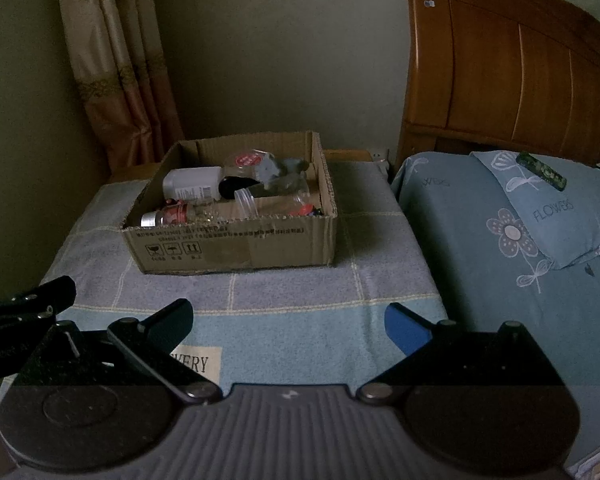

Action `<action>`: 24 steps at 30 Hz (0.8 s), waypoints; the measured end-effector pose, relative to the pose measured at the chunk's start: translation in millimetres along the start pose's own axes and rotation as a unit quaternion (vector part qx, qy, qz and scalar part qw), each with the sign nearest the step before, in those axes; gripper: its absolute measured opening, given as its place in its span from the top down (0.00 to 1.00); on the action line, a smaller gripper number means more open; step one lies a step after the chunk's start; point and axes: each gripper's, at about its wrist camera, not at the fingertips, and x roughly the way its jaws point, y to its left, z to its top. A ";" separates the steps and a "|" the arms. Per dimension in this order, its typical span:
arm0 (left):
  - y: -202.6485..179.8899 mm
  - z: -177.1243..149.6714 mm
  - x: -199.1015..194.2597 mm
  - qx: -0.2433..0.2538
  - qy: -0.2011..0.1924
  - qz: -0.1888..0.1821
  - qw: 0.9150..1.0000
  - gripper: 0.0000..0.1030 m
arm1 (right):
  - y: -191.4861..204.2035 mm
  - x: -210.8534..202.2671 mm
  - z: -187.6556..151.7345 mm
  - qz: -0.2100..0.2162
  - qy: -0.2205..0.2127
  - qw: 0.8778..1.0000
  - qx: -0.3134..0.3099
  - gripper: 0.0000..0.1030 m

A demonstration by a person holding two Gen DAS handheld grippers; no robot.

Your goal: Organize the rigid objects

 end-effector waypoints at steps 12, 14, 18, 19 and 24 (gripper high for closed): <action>0.9 1.9 -2.2 0.001 -0.001 0.002 1.000 0.01 | -0.7 -2.0 1.8 0.003 -0.002 1.000 -0.001 0.00; 1.0 2.3 -2.1 0.001 -0.001 0.002 1.000 0.01 | -0.9 -2.2 2.1 0.003 -0.002 1.000 -0.001 0.00; 1.5 2.8 -2.4 0.002 -0.001 0.002 1.000 0.01 | -1.3 -2.6 2.1 0.004 -0.002 1.000 -0.001 0.00; 1.3 2.7 -2.4 0.001 0.000 0.002 1.000 0.01 | -1.2 -2.6 2.2 0.004 -0.001 1.000 -0.001 0.00; 2.5 3.7 -3.3 0.001 -0.001 0.002 1.000 0.01 | -0.4 -5.0 2.2 0.004 -0.002 1.000 -0.003 0.00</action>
